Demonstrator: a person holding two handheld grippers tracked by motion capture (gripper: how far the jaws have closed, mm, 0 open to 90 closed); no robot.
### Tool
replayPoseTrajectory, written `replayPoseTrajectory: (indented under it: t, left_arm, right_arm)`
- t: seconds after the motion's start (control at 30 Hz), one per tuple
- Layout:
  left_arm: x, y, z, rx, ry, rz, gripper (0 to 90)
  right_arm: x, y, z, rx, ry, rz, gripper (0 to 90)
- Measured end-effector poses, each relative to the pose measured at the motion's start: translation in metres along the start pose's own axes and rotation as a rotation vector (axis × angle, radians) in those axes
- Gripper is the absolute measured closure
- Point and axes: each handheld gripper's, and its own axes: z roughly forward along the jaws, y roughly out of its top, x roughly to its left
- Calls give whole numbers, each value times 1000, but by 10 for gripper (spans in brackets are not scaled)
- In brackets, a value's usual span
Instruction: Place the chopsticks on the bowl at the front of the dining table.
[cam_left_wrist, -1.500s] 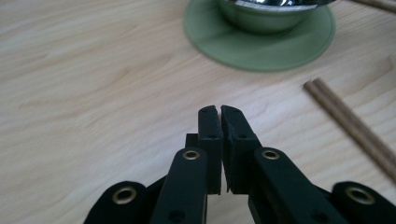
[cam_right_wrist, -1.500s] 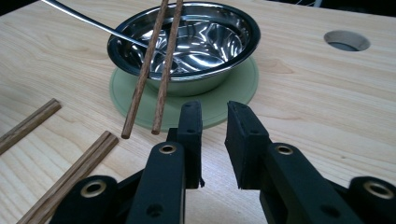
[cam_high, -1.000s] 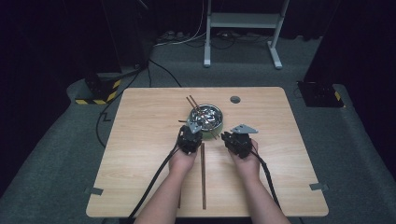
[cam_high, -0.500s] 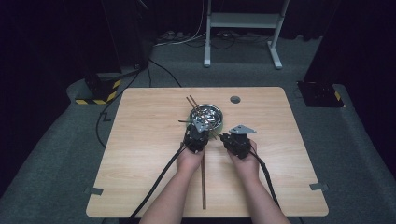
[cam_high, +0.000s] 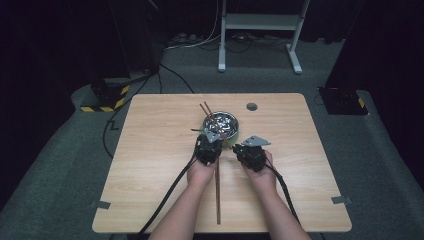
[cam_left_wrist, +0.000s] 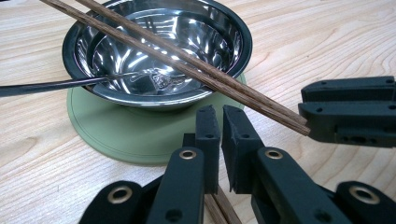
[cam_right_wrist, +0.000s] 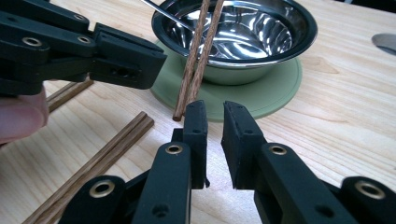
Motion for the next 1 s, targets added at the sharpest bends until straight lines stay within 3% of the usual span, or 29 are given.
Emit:
replayPoseTrajectory:
  t: [0.17, 0.5, 1.0]
  left_arm:
    - [-1, -1, 3, 4, -9, -11, 822]
    - [-1, 1, 6, 5, 6, -12, 823]
    - [4, 3, 1, -1, 9, -3, 818]
  right_arm:
    - [-2, 0, 1, -15, -34, 25, 800]
    - [1, 0, 1, -17, -17, 26, 797]
    - [9, 1, 2, -15, 11, -24, 783]
